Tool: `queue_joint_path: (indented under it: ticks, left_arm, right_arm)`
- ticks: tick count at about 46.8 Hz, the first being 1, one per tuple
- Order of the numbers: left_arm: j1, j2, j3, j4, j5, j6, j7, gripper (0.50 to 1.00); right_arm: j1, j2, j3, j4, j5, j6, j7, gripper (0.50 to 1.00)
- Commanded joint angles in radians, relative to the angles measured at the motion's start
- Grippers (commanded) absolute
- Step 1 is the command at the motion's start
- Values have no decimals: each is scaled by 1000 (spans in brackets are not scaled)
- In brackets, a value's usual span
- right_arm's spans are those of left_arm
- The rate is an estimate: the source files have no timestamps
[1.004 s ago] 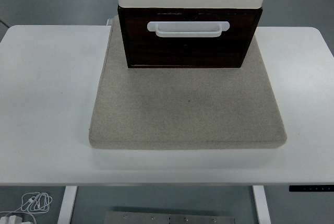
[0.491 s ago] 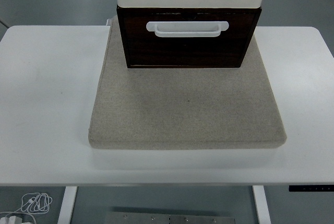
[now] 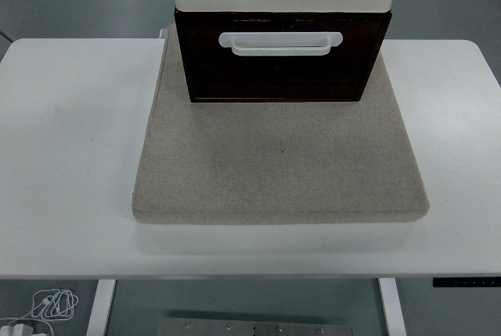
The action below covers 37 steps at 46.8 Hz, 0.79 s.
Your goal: Open the drawer under the combination cabinet
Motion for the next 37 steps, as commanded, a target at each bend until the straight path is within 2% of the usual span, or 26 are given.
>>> queue_joint_path:
  ticks: [1, 10, 16, 19, 23, 28, 34, 37]
  left_arm:
    - [-29, 7, 65, -42, 1, -2, 2, 1000]
    - [-90, 10, 220, -92, 4, 4, 4, 1000]
    - [-115, 10, 292, -121, 5, 9, 41, 1000]
    - [-124, 13, 303, -154, 1, 9, 91, 1000]
    - [-128, 30, 306, -200, -4, 9, 189, 1000]
    - [-135, 32, 316, -207, -7, 9, 292, 1000]
    - [-162, 30, 381, -204, -25, -2, 386, 1000]
    - [-164, 26, 413, -199, -45, -9, 413, 1000]
  right_arm:
    - [0, 0, 0, 0, 0, 0, 1, 926]
    - [0, 0, 0, 0, 0, 0, -1, 926]
    - [-1, 0, 0, 0, 0, 0, -1, 926]
    - [0, 0, 0, 0, 0, 0, -1, 926]
    - [0, 0, 0, 0, 0, 0, -1, 926]
    - [0, 0, 0, 0, 0, 0, -1, 926]
    - [0, 0, 0, 0, 0, 0, -1, 926]
    - [0, 0, 0, 0, 0, 0, -1, 926]
